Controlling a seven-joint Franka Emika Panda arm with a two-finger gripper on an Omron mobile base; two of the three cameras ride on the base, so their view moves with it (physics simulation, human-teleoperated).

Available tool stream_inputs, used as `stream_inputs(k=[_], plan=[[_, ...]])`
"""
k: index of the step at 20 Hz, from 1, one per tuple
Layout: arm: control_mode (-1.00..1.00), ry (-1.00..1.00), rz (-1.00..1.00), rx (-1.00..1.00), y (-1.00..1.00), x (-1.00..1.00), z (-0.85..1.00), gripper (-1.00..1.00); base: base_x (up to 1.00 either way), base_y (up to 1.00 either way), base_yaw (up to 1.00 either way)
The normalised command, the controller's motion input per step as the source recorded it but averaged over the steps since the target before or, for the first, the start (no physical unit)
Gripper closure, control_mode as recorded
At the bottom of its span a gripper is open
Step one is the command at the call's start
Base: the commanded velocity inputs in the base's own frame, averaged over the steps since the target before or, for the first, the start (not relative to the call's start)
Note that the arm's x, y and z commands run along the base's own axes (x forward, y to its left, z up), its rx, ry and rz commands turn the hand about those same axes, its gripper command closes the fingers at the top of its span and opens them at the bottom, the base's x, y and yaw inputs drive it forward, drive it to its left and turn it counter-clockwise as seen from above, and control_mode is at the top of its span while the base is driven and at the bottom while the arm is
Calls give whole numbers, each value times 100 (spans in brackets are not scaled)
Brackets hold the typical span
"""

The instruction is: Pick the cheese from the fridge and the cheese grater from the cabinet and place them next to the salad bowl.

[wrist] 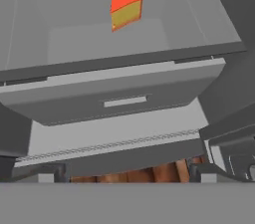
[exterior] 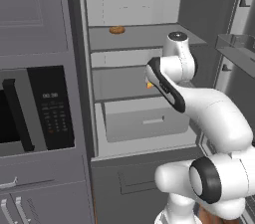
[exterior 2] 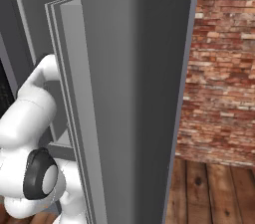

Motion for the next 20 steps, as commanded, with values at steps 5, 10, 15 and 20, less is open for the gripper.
stream_inputs(k=[5, 10, 15, 20], plan=[[-100, 0, 0, -2, 0, 38, -21, -100, 0, 0, 0], [-100, 2, 0, 0, 0, 31, -40, -100, 0, 0, 0], [-100, 1, 0, 0, 0, 33, -50, -100, 0, 0, 0], [-100, 0, 1, 0, -1, 33, -43, -100, 0, 0, 0]])
